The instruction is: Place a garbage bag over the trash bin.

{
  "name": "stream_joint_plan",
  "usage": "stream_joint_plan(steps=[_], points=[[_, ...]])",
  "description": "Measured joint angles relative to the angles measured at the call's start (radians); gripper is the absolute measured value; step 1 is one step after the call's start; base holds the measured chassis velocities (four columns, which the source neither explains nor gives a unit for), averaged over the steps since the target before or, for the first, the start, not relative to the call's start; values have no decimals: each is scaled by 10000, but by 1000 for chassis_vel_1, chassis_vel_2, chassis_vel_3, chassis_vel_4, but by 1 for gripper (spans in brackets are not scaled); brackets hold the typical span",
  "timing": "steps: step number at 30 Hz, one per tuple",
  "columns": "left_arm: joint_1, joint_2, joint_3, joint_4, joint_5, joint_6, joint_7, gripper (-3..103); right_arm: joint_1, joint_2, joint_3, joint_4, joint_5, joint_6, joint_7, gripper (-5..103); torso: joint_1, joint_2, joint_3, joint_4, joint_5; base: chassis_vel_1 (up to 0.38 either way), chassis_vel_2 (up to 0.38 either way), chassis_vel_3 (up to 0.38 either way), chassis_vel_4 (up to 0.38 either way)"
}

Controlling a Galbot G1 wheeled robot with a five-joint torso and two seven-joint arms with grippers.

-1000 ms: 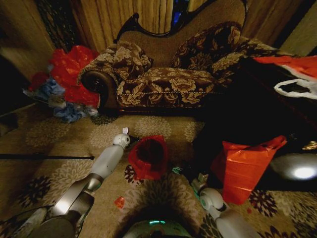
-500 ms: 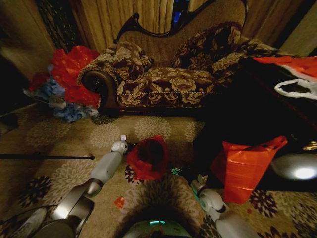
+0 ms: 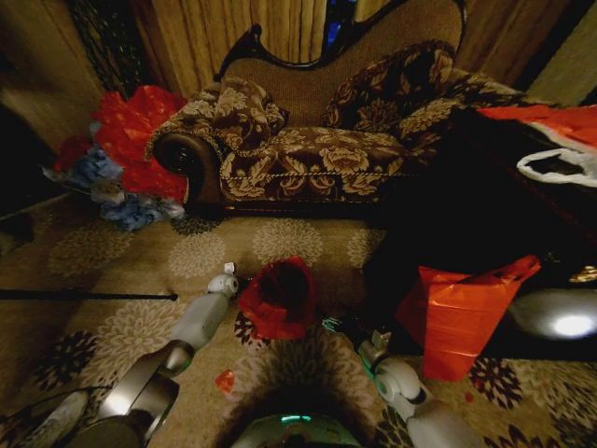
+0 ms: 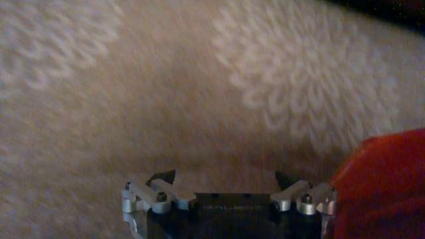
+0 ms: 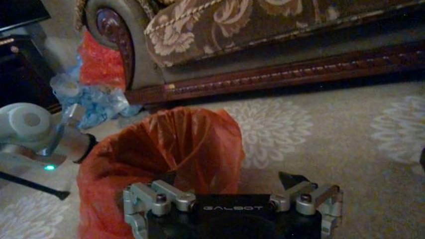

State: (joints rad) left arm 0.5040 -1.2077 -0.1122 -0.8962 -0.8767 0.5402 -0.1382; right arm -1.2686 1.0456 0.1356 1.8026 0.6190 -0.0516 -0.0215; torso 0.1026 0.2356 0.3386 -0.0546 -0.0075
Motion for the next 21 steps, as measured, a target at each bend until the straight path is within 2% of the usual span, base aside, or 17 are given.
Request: stream_joint_plan(steps=[1,2,5,6,9,10,12,13,14,16,17,19,21], points=[[148,164,-89,-358,-90,-95,-256,100,-46,-1,41,105,0,5,18,100,0,0,0,0,0,0,0,0,0],[148,164,-89,-358,-90,-95,-256,100,-46,-1,41,105,0,5,18,100,0,0,0,0,0,0,0,0,0],[709,728,-557,-1667,-222,-378,-658,100,-134,49,184,368,-70,27,98,100,0,0,0,0,-2,0,0,0,0],[709,728,-557,-1667,-222,-378,-658,100,-134,49,184,368,-70,27,98,100,0,0,0,0,-2,0,0,0,0],[1660,1446,-1483,-3536,-501,-568,-1153,100,-285,187,358,806,-287,77,359,100,0,0,0,3,2,0,0,0,0],[1660,1446,-1483,-3536,-501,-568,-1153,100,-285,187,358,806,-287,77,359,100,0,0,0,3,2,0,0,0,0],[2871,1971,-2145,-5339,-266,-1241,-1676,100,-575,308,590,1249,-482,156,581,100,0,0,0,2,2,0,0,0,0],[3283,2083,-2318,-5867,-9,-1450,-1730,100,-666,345,650,1385,-521,168,667,100,-1,0,-1,3,1,0,0,0,0],[3283,2083,-2318,-5867,-9,-1450,-1730,100,-666,345,650,1385,-521,168,667,100,-1,0,-1,3,1,0,0,0,0],[4940,2376,-2899,-7929,1477,-2220,-1859,100,-1095,511,940,1891,-727,224,910,100,-2,0,-1,4,-2,0,0,0,0],[4940,2376,-2899,-7929,1477,-2220,-1859,100,-1095,511,940,1891,-727,224,910,100,-2,0,-1,4,-2,0,0,0,0],[6571,2384,-3236,-9524,2801,-2787,-1947,100,-1558,748,1308,2256,-1187,503,1055,100,-2,1,-2,2,1,0,0,0,0],[7532,2250,-3492,-10280,3722,-3128,-1942,100,-1810,927,1504,2435,-1481,650,1154,100,-2,1,-2,-2,-9,0,0,0,0]])
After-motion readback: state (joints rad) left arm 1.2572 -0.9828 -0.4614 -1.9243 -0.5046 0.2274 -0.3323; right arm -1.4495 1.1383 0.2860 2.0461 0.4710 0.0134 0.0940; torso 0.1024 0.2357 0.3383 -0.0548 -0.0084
